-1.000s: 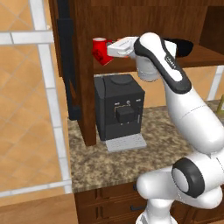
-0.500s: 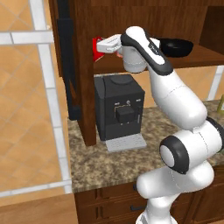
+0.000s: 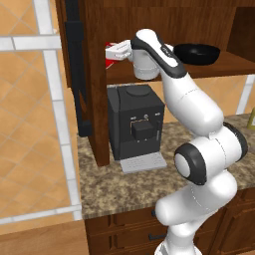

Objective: Gather all objects into one cabinet and sort the glasses and bowls to opposite sides.

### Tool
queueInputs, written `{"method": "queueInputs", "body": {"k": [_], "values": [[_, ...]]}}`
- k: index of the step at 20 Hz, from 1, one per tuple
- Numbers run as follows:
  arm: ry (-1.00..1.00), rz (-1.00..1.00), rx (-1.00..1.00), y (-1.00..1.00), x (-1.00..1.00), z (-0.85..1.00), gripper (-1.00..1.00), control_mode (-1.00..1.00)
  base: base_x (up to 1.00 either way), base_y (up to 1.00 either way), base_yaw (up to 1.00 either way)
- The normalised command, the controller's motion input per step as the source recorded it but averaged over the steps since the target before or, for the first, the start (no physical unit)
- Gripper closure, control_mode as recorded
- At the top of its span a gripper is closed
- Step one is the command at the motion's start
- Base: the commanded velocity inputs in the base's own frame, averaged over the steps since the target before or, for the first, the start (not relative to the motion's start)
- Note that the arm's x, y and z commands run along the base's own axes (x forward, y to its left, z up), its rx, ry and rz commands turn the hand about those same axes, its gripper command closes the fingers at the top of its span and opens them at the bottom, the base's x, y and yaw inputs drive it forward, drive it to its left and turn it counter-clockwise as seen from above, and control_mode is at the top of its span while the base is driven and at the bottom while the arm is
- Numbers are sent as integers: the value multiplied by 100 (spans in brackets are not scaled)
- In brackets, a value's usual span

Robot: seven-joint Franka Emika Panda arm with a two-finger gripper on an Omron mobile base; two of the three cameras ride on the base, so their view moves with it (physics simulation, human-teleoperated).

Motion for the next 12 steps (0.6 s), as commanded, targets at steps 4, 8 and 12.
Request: {"method": "queueInputs", "body": {"k": [4,8,12], "values": [[0,0,0,4,23,-19,100,-100,0,0,0],[-1,0,0,9,21,-13,100,-100,0,0,0],[-3,0,0,8,22,-12,100,-100,0,0,0]]}}
